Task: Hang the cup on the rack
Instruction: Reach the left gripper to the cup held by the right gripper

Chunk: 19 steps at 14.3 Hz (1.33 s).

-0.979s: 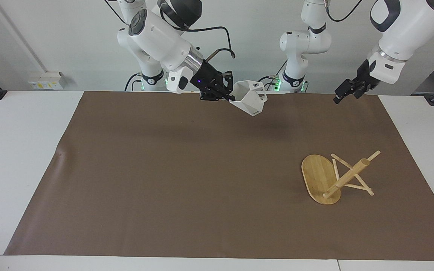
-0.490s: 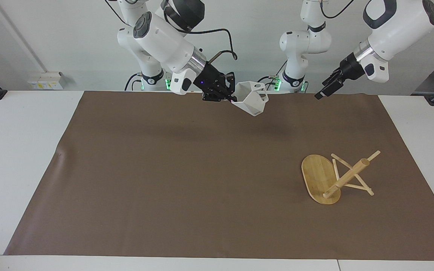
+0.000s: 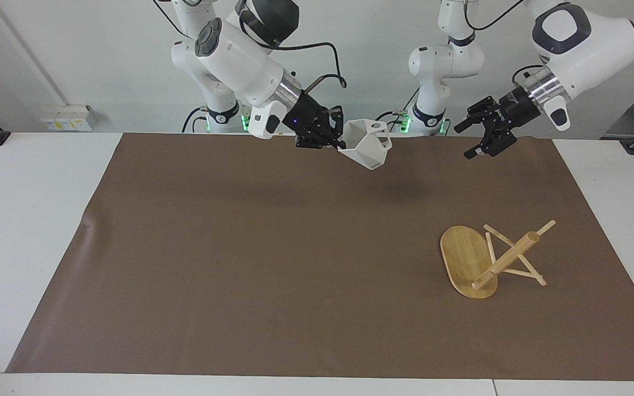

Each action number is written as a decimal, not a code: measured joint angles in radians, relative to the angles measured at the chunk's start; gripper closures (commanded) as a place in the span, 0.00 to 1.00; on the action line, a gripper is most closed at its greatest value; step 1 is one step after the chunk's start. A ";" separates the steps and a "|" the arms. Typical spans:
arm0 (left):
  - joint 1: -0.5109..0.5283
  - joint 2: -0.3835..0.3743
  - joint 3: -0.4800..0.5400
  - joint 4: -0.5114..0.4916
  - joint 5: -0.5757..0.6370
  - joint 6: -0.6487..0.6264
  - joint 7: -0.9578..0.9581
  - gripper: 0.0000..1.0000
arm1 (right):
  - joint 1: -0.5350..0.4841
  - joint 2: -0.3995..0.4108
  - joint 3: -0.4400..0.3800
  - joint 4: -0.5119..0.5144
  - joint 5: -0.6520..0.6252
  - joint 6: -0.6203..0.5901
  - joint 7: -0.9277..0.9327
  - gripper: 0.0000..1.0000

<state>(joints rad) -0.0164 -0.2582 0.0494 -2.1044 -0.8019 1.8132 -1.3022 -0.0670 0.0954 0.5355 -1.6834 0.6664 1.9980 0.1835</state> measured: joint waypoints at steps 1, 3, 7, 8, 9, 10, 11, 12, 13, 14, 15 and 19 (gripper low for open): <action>-0.003 0.000 -0.003 -0.021 -0.030 0.034 -0.015 0.00 | 0.000 0.000 0.000 0.000 0.000 0.000 0.000 1.00; -0.009 0.001 -0.012 -0.040 -0.079 0.064 -0.050 0.00 | 0.000 0.000 0.000 0.000 0.000 0.002 0.000 1.00; -0.052 0.001 -0.017 -0.042 -0.177 0.113 -0.100 0.00 | 0.000 0.002 0.015 -0.003 0.000 0.046 0.007 1.00; -0.080 0.002 -0.019 -0.044 -0.196 0.141 -0.115 0.00 | 0.000 0.005 0.032 -0.006 0.000 0.083 0.025 1.00; -0.115 0.007 -0.021 -0.048 -0.224 0.182 -0.125 0.00 | 0.001 0.009 0.053 -0.011 0.000 0.127 0.049 1.00; -0.151 0.014 -0.022 -0.052 -0.249 0.218 -0.131 0.00 | 0.003 0.015 0.070 -0.016 0.000 0.161 0.067 1.00; -0.181 0.024 -0.024 -0.054 -0.268 0.244 -0.135 0.00 | 0.006 0.021 0.081 -0.020 0.000 0.187 0.077 1.00; -0.201 0.034 -0.025 -0.055 -0.280 0.255 -0.137 0.00 | 0.009 0.026 0.087 -0.021 0.000 0.206 0.083 1.00; -0.211 0.043 -0.025 -0.055 -0.285 0.256 -0.137 0.00 | 0.009 0.031 0.090 -0.021 0.000 0.213 0.084 1.00; -0.214 0.048 -0.025 -0.055 -0.287 0.256 -0.137 0.00 | 0.009 0.035 0.090 -0.021 0.000 0.216 0.085 1.00; -0.214 0.051 -0.023 -0.055 -0.290 0.256 -0.137 0.00 | 0.008 0.038 0.090 -0.021 0.000 0.219 0.085 1.00; -0.220 0.063 -0.023 -0.055 -0.312 0.256 -0.137 0.00 | 0.008 0.043 0.090 -0.021 0.000 0.220 0.086 1.00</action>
<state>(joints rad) -0.2366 -0.1947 0.0268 -2.1594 -1.1136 2.0692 -1.4394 -0.0587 0.1380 0.6253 -1.7048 0.6665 2.2181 0.2700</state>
